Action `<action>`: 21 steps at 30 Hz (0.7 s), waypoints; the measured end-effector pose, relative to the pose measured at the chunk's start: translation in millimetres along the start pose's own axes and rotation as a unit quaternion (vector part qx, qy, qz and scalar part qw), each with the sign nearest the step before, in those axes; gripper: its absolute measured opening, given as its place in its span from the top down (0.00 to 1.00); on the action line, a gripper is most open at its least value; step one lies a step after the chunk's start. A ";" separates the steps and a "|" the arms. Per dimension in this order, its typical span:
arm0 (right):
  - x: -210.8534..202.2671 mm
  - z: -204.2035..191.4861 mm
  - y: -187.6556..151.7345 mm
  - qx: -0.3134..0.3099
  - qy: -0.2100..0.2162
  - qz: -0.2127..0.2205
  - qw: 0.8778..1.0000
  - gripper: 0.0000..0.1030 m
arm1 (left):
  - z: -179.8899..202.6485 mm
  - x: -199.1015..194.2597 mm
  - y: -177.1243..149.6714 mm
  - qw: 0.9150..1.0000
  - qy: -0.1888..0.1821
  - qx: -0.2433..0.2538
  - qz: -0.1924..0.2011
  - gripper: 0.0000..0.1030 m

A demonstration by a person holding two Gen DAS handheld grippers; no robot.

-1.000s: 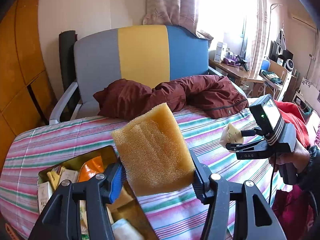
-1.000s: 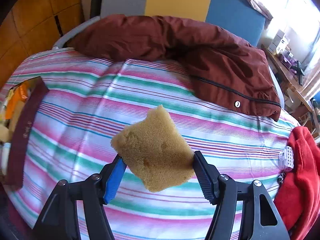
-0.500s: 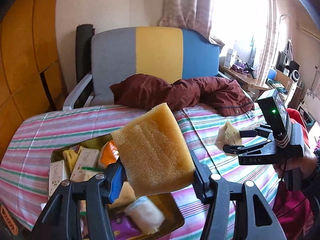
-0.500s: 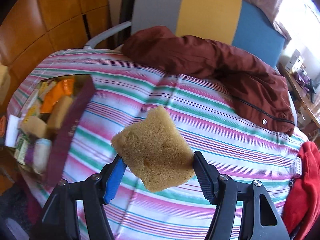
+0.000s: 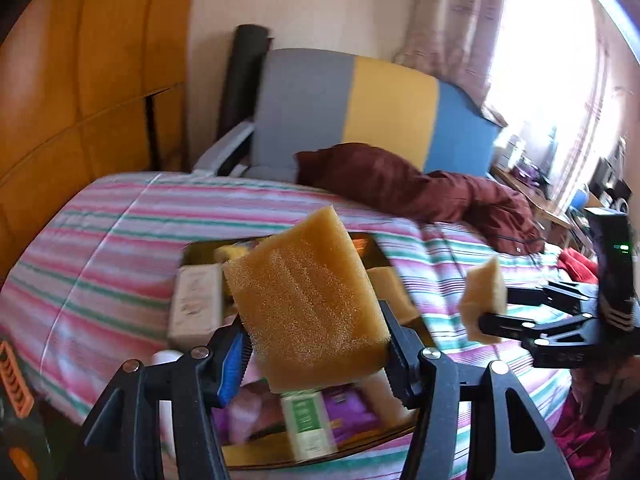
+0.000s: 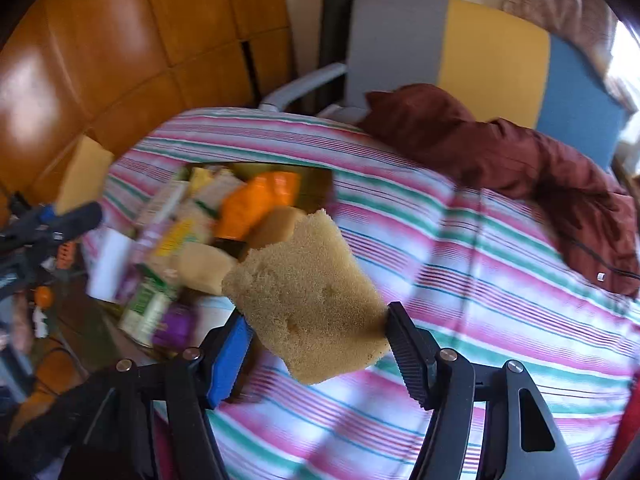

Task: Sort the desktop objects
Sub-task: 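Carry both sponges over the tray and open both grippers to drop them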

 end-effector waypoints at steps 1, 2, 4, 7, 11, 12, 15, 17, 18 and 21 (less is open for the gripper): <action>1.0 -11.1 0.9 -0.003 0.011 0.002 1.000 0.35 | -11.0 -1.7 -4.6 1.000 0.003 -0.009 -0.001 0.44; 2.2 -20.0 1.5 -0.006 0.018 0.004 1.000 0.35 | -19.5 -2.6 -9.0 1.000 0.005 -0.015 -0.003 0.44; 6.2 -33.6 3.1 -0.010 0.027 0.007 1.000 0.35 | -32.2 -2.6 -18.5 1.000 0.009 -0.021 -0.007 0.44; 17.2 -45.7 10.5 -0.004 0.032 0.010 0.999 0.35 | -31.2 -2.9 -31.2 1.000 -0.011 -0.013 -0.011 0.44; 36.5 -47.8 25.2 0.014 0.026 0.010 1.000 0.35 | -1.4 1.5 -44.4 0.998 -0.055 0.022 -0.014 0.44; 39.5 -47.5 28.7 0.015 0.024 0.009 1.000 0.35 | 7.9 4.5 -47.3 0.997 -0.069 0.031 -0.017 0.44; 49.5 -48.2 43.9 0.020 0.023 0.014 0.999 0.35 | 29.4 23.1 -59.3 0.994 -0.089 0.046 -0.035 0.44; 58.0 -50.1 51.9 0.018 0.030 0.013 0.999 0.33 | 30.0 42.2 -68.9 0.994 -0.084 0.044 -0.056 0.44; 65.6 -50.7 55.0 0.015 0.030 0.009 0.999 0.32 | 28.6 52.1 -73.7 0.994 -0.078 0.041 -0.071 0.44; 87.5 -50.7 55.9 0.010 0.027 -0.009 1.000 0.32 | 22.0 73.5 -84.5 0.993 -0.066 0.028 -0.093 0.44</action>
Point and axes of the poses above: each gripper's, at about its wrist camera, not at the fingertips, and x roughly the way its jaws point, z to its right, y to its top, the point moved 9 cm from there along x, roughly the way its jaws point
